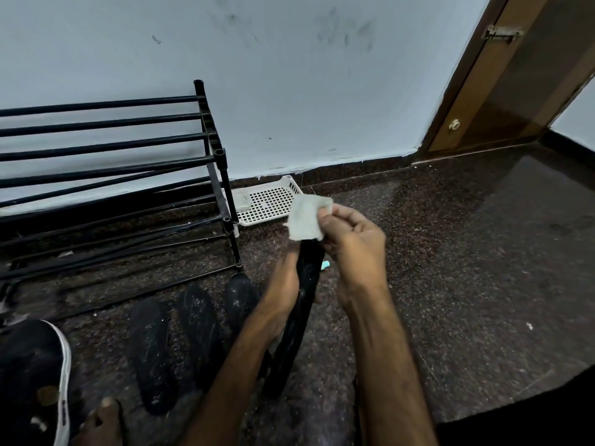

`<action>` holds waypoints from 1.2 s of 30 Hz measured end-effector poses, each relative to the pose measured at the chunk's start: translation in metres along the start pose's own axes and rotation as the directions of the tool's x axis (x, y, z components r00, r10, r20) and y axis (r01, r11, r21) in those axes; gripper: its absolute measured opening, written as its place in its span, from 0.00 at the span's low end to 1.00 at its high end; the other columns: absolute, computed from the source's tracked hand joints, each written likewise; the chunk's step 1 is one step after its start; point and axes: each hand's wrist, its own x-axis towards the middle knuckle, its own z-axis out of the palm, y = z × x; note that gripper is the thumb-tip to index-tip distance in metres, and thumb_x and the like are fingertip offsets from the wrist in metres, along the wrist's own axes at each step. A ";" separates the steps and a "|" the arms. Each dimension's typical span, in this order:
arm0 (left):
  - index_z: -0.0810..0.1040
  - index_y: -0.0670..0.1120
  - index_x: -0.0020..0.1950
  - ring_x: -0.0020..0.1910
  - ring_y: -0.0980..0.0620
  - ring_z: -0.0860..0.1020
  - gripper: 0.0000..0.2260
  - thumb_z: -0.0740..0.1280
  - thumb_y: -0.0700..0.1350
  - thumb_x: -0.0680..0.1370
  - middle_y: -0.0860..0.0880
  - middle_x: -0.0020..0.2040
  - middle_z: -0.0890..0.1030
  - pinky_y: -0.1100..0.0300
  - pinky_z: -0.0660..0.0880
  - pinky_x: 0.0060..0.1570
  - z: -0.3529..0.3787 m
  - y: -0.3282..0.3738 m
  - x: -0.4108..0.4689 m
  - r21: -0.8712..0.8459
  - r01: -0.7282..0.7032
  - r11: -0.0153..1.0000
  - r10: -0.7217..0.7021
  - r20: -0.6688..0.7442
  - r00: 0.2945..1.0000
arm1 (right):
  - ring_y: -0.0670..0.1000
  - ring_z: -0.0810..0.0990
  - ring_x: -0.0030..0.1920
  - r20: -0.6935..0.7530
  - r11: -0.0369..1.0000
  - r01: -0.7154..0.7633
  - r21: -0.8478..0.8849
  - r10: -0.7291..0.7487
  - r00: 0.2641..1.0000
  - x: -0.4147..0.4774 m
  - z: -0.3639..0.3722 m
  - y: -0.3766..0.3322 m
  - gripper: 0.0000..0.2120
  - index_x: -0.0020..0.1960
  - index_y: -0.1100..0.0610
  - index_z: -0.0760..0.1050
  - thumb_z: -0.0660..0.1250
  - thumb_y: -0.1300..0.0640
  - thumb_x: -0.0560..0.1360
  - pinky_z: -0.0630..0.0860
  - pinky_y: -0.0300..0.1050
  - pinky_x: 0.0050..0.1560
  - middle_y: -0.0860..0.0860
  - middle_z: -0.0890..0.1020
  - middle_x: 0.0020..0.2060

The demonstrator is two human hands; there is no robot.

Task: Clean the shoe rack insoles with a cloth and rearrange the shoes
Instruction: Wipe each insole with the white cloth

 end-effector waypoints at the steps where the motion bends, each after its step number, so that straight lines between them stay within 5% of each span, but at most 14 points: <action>1: 0.84 0.50 0.53 0.39 0.49 0.82 0.23 0.54 0.60 0.83 0.44 0.44 0.85 0.55 0.79 0.37 -0.002 0.001 -0.004 -0.043 0.051 0.998 -0.050 0.028 0.998 | 0.43 0.84 0.39 -0.054 0.999 0.005 0.040 -0.003 0.999 0.003 -0.008 -0.003 0.08 0.53 0.61 0.79 0.69 0.66 0.75 0.77 0.34 0.36 0.49 0.85 0.41; 4: 0.80 0.47 0.59 0.45 0.45 0.83 0.29 0.49 0.66 0.81 0.41 0.48 0.85 0.46 0.80 0.42 -0.011 0.004 -0.011 -0.121 0.142 0.982 -0.127 0.126 0.984 | 0.46 0.84 0.43 -0.185 0.997 0.071 0.010 -0.068 0.980 0.012 -0.031 -0.005 0.08 0.54 0.60 0.78 0.70 0.66 0.75 0.78 0.34 0.39 0.51 0.85 0.44; 9: 0.81 0.45 0.55 0.42 0.46 0.82 0.31 0.48 0.66 0.81 0.42 0.43 0.85 0.48 0.80 0.41 -0.012 0.011 -0.013 -0.186 0.196 0.963 -0.162 0.182 0.970 | 0.46 0.83 0.43 -0.181 0.949 0.125 -0.289 -0.183 0.966 0.018 -0.034 0.014 0.05 0.49 0.55 0.80 0.70 0.62 0.76 0.78 0.35 0.41 0.49 0.84 0.42; 12: 0.82 0.43 0.58 0.44 0.46 0.81 0.34 0.50 0.69 0.79 0.42 0.48 0.83 0.49 0.77 0.45 -0.010 0.009 -0.009 -0.265 0.233 0.936 -0.183 0.200 0.963 | 0.43 0.82 0.42 -0.128 0.757 0.245 -0.606 -0.397 0.909 0.013 -0.025 0.025 0.05 0.52 0.55 0.81 0.70 0.59 0.76 0.77 0.30 0.38 0.46 0.83 0.43; 16: 0.80 0.45 0.64 0.61 0.44 0.79 0.30 0.53 0.66 0.81 0.42 0.62 0.81 0.49 0.73 0.62 -0.004 0.007 -0.011 -0.333 0.249 0.910 -0.180 0.224 0.958 | 0.42 0.78 0.47 0.037 0.478 0.342 -0.809 -0.539 0.841 0.008 -0.013 0.035 0.10 0.57 0.57 0.80 0.69 0.61 0.77 0.76 0.35 0.52 0.48 0.82 0.50; 20: 0.80 0.43 0.64 0.60 0.45 0.79 0.26 0.54 0.60 0.83 0.41 0.60 0.82 0.54 0.74 0.60 0.003 0.008 -0.016 -0.326 0.227 0.918 -0.174 0.183 0.968 | 0.42 0.77 0.47 0.172 0.422 0.462 -0.781 -0.565 0.807 0.010 -0.007 0.039 0.09 0.56 0.58 0.81 0.68 0.61 0.77 0.74 0.32 0.52 0.49 0.81 0.50; 24: 0.81 0.40 0.61 0.52 0.45 0.82 0.27 0.55 0.62 0.82 0.40 0.52 0.83 0.53 0.78 0.52 -0.002 0.015 -0.018 -0.401 0.243 0.883 -0.183 0.183 0.966 | 0.43 0.80 0.47 0.499 0.402 0.638 -0.657 -0.402 0.767 0.015 -0.019 0.035 0.08 0.51 0.55 0.84 0.71 0.63 0.74 0.75 0.33 0.52 0.47 0.82 0.46; 26: 0.81 0.42 0.59 0.46 0.45 0.83 0.30 0.53 0.64 0.81 0.41 0.49 0.84 0.53 0.79 0.45 -0.007 0.017 -0.015 -0.406 0.288 0.867 -0.202 0.242 0.949 | 0.43 0.80 0.46 0.499 0.354 0.606 -0.712 -0.352 0.792 0.019 -0.030 0.034 0.07 0.50 0.55 0.84 0.71 0.63 0.73 0.77 0.40 0.53 0.47 0.83 0.45; 31: 0.82 0.44 0.60 0.46 0.45 0.83 0.30 0.51 0.65 0.81 0.42 0.51 0.84 0.50 0.78 0.46 -0.007 0.015 -0.013 -0.320 0.277 0.906 -0.197 0.262 0.945 | 0.44 0.78 0.44 0.311 0.303 0.529 -0.793 -0.544 0.779 0.024 -0.025 0.030 0.07 0.53 0.58 0.82 0.70 0.63 0.75 0.79 0.45 0.54 0.49 0.81 0.47; 36: 0.78 0.44 0.65 0.55 0.44 0.80 0.28 0.52 0.63 0.82 0.40 0.59 0.81 0.50 0.77 0.53 -0.006 0.018 -0.016 -0.431 0.292 0.853 -0.164 0.310 0.937 | 0.45 0.79 0.47 0.498 0.323 0.646 -0.692 -0.435 0.751 0.020 -0.016 0.029 0.08 0.53 0.56 0.83 0.71 0.62 0.74 0.77 0.52 0.58 0.46 0.81 0.47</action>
